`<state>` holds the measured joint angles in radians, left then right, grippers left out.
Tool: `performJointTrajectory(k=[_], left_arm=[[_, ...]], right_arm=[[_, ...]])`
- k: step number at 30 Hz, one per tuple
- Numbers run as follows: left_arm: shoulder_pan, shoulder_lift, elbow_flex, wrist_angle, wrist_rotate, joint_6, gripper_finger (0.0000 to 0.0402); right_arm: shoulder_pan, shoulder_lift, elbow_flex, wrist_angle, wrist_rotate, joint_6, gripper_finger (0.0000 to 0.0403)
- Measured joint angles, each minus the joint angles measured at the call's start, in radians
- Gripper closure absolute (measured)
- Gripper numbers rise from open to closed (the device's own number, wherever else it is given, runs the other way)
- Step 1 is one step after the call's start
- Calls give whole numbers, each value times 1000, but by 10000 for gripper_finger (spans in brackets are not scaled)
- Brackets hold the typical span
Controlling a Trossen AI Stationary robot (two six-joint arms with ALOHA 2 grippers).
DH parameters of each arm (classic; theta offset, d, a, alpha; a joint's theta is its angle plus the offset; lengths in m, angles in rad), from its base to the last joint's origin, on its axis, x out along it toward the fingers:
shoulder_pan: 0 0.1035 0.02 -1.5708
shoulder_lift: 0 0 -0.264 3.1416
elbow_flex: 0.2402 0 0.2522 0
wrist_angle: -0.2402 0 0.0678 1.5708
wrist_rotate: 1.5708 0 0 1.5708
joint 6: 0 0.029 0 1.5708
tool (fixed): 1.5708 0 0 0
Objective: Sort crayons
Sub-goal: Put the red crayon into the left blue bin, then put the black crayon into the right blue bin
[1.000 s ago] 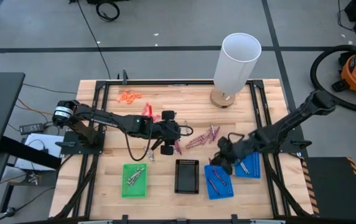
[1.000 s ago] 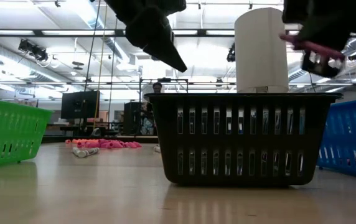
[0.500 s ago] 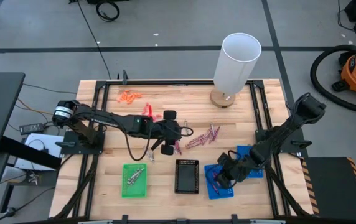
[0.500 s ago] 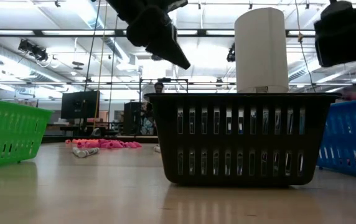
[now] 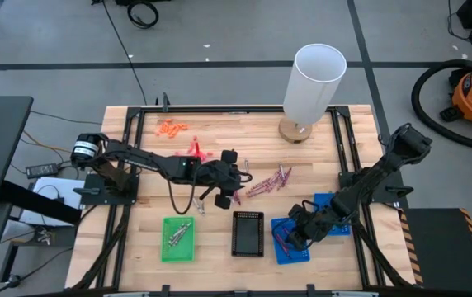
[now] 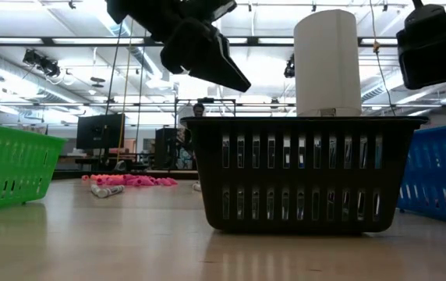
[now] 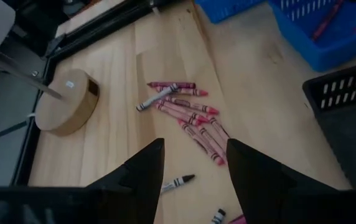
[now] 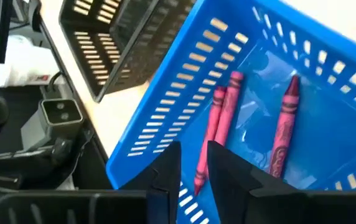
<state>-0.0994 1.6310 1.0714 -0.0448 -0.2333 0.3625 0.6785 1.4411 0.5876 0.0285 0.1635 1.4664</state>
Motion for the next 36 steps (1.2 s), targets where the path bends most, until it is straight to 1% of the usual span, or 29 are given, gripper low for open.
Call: performJointTrajectory(k=[3, 6, 8, 11, 15, 17, 21, 24, 26, 30, 33, 36], left_arm=[[9, 0, 0, -13, 30, 1, 217], [26, 1, 0, -28, 131, 8, 217], [32, 7, 0, -37, 173, 12, 217], [36, 7, 0, -45, 200, 18, 217], [33, 7, -1, -19, 203, 9, 217], [32, 6, -38, 95, 204, -20, 217], [32, 8, -174, 318, 204, -62, 217], [32, 8, -244, 422, 195, -103, 217], [32, 6, -277, 427, 190, -123, 217], [29, 1, -301, 438, 162, -127, 217], [23, -5, -325, 443, 128, -116, 217], [21, -8, -350, 444, 95, -71, 217]], right_arm=[[-7, -29, 0, 1, -1, -16, 307], [-21, -76, 0, -1, 5, -54, 306], [-35, -115, 0, -11, 6, -100, 306], [-73, -173, 0, -66, 19, -196, 307], [-155, -224, 0, -159, 50, -351, 307], [-207, -232, 0, -184, 53, -439, 307], [-325, -218, 0, -223, 53, -573, 307], [-411, -200, 0, -242, 55, -635, 307], [-464, -194, 0, -269, 54, -681, 306], [-548, -185, 0, -266, 50, -782, 297], [-600, -169, 1, -209, 49, -859, 288], [-653, -147, 1, -136, 3, -923, 278]])
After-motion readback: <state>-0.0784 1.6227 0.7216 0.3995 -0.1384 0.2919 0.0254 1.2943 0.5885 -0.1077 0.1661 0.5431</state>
